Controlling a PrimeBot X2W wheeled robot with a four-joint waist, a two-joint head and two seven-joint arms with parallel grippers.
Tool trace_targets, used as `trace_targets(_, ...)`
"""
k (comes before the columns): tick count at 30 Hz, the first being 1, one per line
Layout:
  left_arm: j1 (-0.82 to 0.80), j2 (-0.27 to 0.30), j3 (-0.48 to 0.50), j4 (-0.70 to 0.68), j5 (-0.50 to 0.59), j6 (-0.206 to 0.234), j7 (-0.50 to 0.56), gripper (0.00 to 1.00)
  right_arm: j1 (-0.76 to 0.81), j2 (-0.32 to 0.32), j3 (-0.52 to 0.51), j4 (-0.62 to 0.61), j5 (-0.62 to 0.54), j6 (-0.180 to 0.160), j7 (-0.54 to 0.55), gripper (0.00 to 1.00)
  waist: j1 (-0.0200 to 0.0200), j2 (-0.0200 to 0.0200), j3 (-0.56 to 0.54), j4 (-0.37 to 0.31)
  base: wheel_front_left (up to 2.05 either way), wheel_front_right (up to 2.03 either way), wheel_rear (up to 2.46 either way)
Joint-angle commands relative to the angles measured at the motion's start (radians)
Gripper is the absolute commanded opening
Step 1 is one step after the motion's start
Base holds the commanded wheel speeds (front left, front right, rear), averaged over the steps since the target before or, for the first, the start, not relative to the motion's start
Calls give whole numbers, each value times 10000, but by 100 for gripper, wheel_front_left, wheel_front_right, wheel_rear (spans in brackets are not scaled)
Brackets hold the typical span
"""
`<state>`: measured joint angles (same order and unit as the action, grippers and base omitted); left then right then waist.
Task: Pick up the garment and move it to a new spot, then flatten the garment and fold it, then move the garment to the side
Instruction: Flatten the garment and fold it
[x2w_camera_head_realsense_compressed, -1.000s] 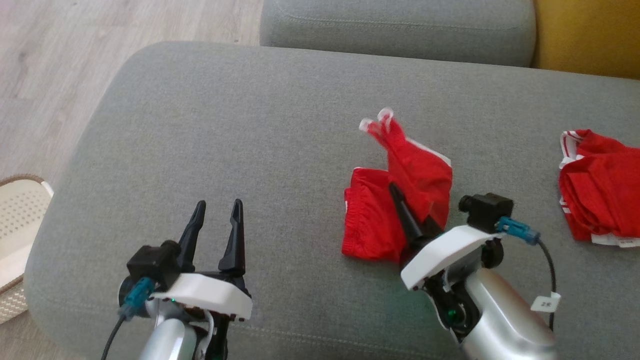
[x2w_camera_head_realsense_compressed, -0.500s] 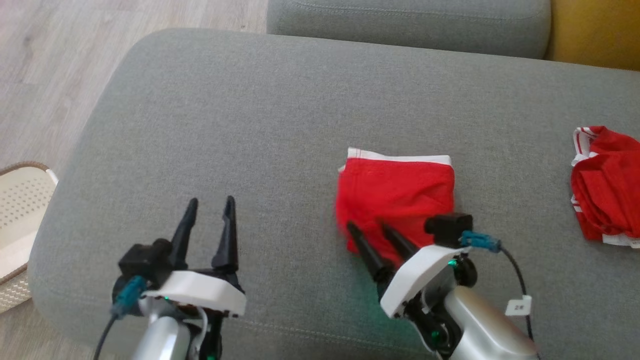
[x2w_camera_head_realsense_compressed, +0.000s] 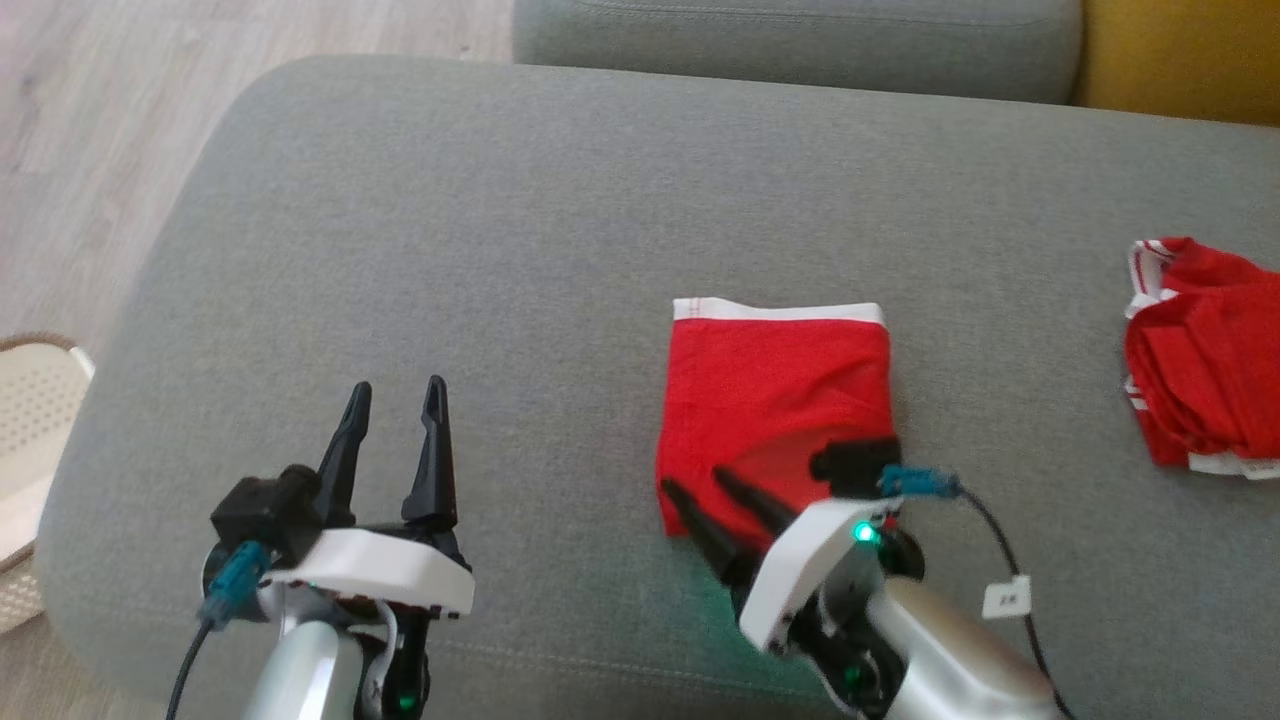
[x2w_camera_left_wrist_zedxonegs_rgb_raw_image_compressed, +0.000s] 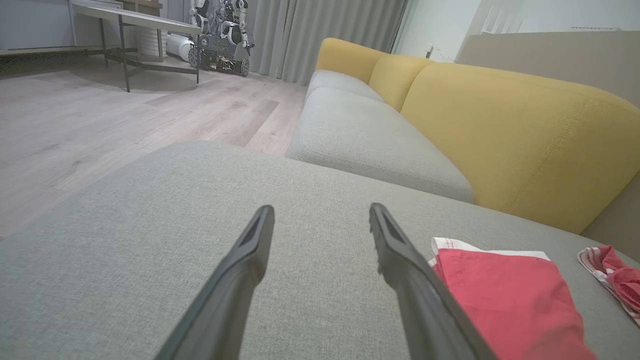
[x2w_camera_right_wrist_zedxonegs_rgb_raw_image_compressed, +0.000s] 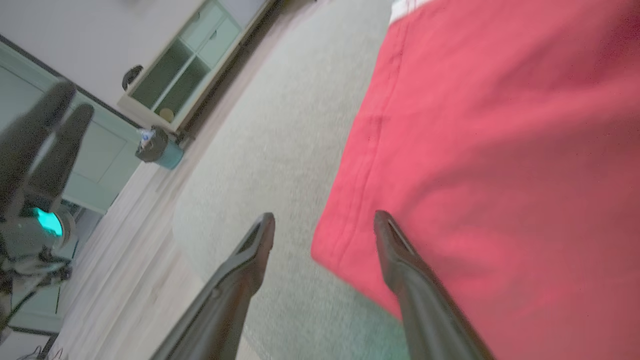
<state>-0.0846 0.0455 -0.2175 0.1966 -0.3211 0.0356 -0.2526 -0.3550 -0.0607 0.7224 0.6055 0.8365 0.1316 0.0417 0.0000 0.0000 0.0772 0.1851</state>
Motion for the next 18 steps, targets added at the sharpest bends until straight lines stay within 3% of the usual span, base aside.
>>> trace_targets(1, -426, 47, 279, -346, 6, 60, -92, 100, -381, 105, 11, -325, 23, -9, -155, 100, 0, 0, -36, -77, 0, 0, 0)
trace_targets(9, -368, 47, 446, -425, 97, 57, -92, 100, -615, -420, -1262, -835, -680, -9, -1080, 100, 0, 0, -185, -598, 0, 0, 0)
trace_targets(14, -316, 47, 488, -489, 75, 78, -92, 100, -428, -1095, -2528, -1295, -2049, -9, -1650, 100, 0, 0, -325, -896, 0, 0, 0)
trace_targets(18, -278, 47, 511, -553, 27, 103, -92, 100, -10, -1260, -3719, -1834, -3161, -9, -1878, 100, 0, 0, -462, -1107, 0, 0, 0)
